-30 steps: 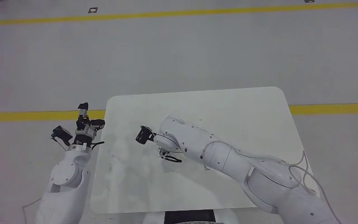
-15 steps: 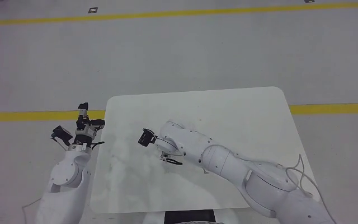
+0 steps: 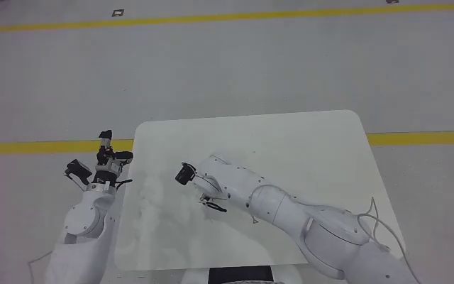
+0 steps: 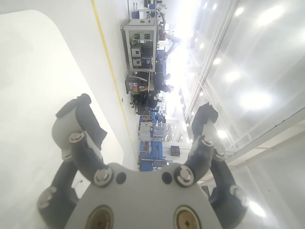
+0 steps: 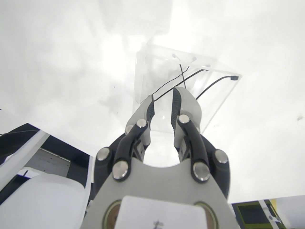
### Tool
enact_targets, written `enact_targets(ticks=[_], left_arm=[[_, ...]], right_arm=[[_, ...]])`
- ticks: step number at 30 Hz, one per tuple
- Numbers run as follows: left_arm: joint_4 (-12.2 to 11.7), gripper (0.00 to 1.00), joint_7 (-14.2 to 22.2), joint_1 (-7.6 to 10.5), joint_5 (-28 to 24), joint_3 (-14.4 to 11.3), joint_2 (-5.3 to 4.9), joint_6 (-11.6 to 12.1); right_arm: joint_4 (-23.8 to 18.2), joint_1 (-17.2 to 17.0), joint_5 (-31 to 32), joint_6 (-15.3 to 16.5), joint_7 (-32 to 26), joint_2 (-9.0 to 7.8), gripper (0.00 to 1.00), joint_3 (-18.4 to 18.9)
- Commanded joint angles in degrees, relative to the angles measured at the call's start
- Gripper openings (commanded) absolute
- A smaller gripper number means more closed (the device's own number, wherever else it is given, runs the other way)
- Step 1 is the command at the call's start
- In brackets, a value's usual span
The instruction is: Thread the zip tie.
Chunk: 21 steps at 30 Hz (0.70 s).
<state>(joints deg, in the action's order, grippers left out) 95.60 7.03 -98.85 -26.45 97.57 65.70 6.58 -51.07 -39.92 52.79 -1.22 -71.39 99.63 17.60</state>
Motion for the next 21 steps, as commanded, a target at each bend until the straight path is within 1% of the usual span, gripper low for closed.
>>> enact_targets(ticks=[1,5,10,21], left_arm=[[0.0,1.0,0.0,0.0,0.0,0.0,0.0,0.0],[0.0,1.0,0.0,0.0,0.0,0.0,0.0,0.0],[0.0,1.0,0.0,0.0,0.0,0.0,0.0,0.0],[0.0,1.0,0.0,0.0,0.0,0.0,0.0,0.0]], right_arm=[[0.7,-0.03,0.03,-0.54,0.13,0.29,0.19,0.26],[1.96,-0.11,0.15,-0.87,0.49,0.85,0.16,0.72],[3.68,-0.34,-0.04,-0.98,1.36,1.5,0.16,1.47],[6.47,-0.42,0.99,-1.26,2.32,2.75,0.21,2.36]])
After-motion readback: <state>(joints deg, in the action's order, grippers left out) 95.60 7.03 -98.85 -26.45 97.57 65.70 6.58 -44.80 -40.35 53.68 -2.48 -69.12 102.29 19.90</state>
